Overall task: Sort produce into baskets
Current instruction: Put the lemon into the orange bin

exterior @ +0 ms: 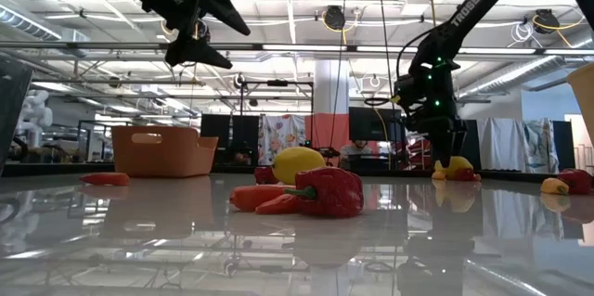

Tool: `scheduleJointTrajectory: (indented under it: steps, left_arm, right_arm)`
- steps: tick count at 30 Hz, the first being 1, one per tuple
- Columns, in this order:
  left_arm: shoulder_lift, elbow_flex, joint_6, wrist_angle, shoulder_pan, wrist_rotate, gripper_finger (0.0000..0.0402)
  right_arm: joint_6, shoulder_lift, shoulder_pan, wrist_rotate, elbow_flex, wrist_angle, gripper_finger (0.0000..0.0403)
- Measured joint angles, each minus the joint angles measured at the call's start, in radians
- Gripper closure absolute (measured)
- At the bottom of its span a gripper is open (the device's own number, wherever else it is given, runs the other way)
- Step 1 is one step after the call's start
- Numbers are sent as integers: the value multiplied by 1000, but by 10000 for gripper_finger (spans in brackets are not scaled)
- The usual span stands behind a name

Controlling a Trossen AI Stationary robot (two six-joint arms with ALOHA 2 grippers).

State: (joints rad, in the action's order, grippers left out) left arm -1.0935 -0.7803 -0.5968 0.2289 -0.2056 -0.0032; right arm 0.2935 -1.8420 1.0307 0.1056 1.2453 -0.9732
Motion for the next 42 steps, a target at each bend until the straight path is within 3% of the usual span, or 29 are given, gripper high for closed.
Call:
scheduleJointTrajectory:
  steps: [7, 23, 35, 38, 42]
  left_arm:
    - [0, 0, 0, -2, 16, -3, 49]
    - [0, 0, 0, -2, 74, -37, 49]
    - [3, 0, 0, 0, 77, -37, 49]
    - [14, 0, 0, 28, 77, -37, 49]
    - [60, 0, 1, 124, 74, -40, 49]
  right_arm:
    - [-5, 0, 3, -1, 0, 0, 71]
    - [-40, 0, 3, -2, 0, -28, 246]
    - [-74, 66, -21, -4, 97, -109, 238]
    - [-123, 98, -47, -81, 147, -108, 240]
    - [-238, 132, -128, -312, 164, -11, 240]
